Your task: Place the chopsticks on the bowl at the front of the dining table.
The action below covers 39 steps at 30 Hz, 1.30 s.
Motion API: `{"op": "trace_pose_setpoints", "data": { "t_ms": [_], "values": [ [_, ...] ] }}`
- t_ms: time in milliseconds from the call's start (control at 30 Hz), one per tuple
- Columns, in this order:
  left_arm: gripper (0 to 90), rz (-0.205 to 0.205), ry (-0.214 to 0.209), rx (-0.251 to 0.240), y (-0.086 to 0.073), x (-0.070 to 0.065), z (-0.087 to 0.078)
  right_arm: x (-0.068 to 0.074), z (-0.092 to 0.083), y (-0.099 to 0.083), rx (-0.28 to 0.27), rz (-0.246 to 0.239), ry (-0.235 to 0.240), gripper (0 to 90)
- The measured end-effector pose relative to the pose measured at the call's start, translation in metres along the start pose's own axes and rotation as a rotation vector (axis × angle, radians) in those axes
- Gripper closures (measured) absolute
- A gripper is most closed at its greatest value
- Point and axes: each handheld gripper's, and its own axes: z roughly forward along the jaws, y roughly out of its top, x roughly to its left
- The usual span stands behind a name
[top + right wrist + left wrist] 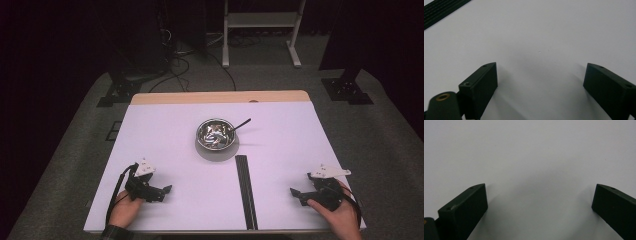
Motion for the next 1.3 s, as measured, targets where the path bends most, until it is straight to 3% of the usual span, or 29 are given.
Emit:
{"op": "trace_pose_setpoints", "data": {
  "t_ms": [833, 1300],
  "values": [
    [0.0, 0.0, 0.0, 0.0, 0.0, 0.0, 0.0, 0.001, -0.001, 0.001, 0.0, 0.015, -0.011, 11.5],
    [0.0, 0.002, 0.0, 0.0, 0.0, 0.0, 0.0, -0.002, 0.0, 0.012, -0.033, 0.036, 0.017, 11.5]
  ]
}}
